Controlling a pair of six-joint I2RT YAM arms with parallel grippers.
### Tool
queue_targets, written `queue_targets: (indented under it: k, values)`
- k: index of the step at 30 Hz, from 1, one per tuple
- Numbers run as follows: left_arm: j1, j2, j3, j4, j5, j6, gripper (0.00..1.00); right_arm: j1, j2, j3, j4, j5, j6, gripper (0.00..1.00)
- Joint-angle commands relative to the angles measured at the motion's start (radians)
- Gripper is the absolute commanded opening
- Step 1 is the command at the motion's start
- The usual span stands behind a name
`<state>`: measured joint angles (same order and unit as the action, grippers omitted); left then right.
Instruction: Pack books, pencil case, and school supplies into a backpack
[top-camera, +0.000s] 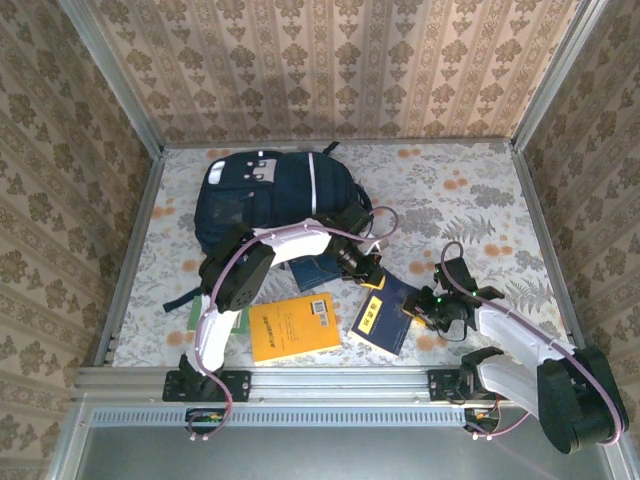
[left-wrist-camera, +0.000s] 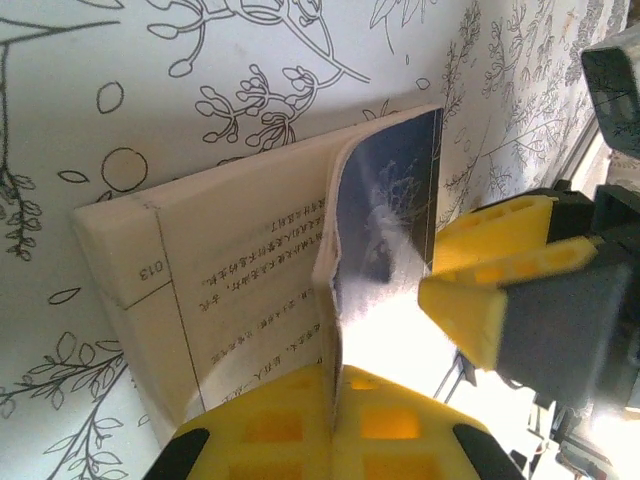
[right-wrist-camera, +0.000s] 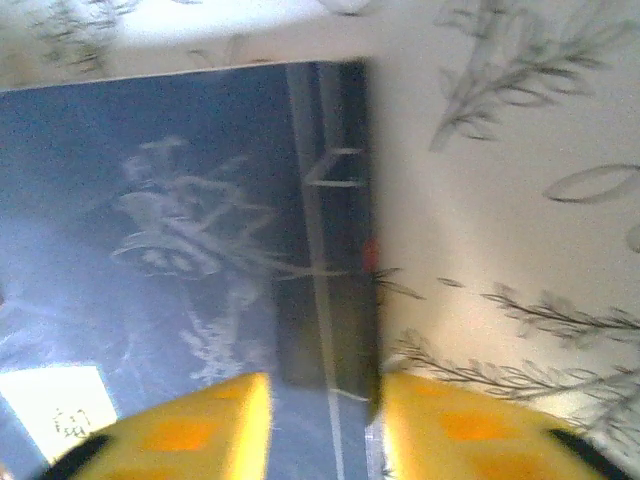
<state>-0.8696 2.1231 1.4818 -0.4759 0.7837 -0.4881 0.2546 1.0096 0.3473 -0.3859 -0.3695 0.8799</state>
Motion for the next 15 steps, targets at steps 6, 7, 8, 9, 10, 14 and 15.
queue_targets:
  k: [6,7,8,9,10,14,15]
  values:
    - [0.078,-0.216,-0.028,0.055,0.120,-0.006,0.00,-0.014,-0.216,-0.027,0.033,0.000,-0.069,0.85]
    - [0.080,-0.229,-0.030,0.056,0.131,-0.009,0.00,-0.019,-0.232,-0.045,0.083,-0.045,-0.059,0.90]
    - [0.081,-0.239,-0.032,0.059,0.139,-0.011,0.00,-0.026,-0.245,-0.065,0.133,-0.083,-0.042,0.94]
    - [0.081,-0.250,-0.037,0.070,0.150,-0.018,0.00,-0.030,-0.255,-0.091,0.204,-0.127,-0.021,0.98]
    - [0.082,-0.259,-0.045,0.085,0.160,-0.028,0.00,-0.033,-0.261,-0.110,0.258,-0.155,0.000,1.00]
    - [0.089,-0.289,-0.079,0.155,0.193,-0.078,0.00,-0.057,-0.260,-0.177,0.478,-0.247,0.059,1.00]
    - [0.091,-0.294,-0.086,0.171,0.199,-0.091,0.00,-0.060,-0.256,-0.194,0.556,-0.275,0.086,1.00]
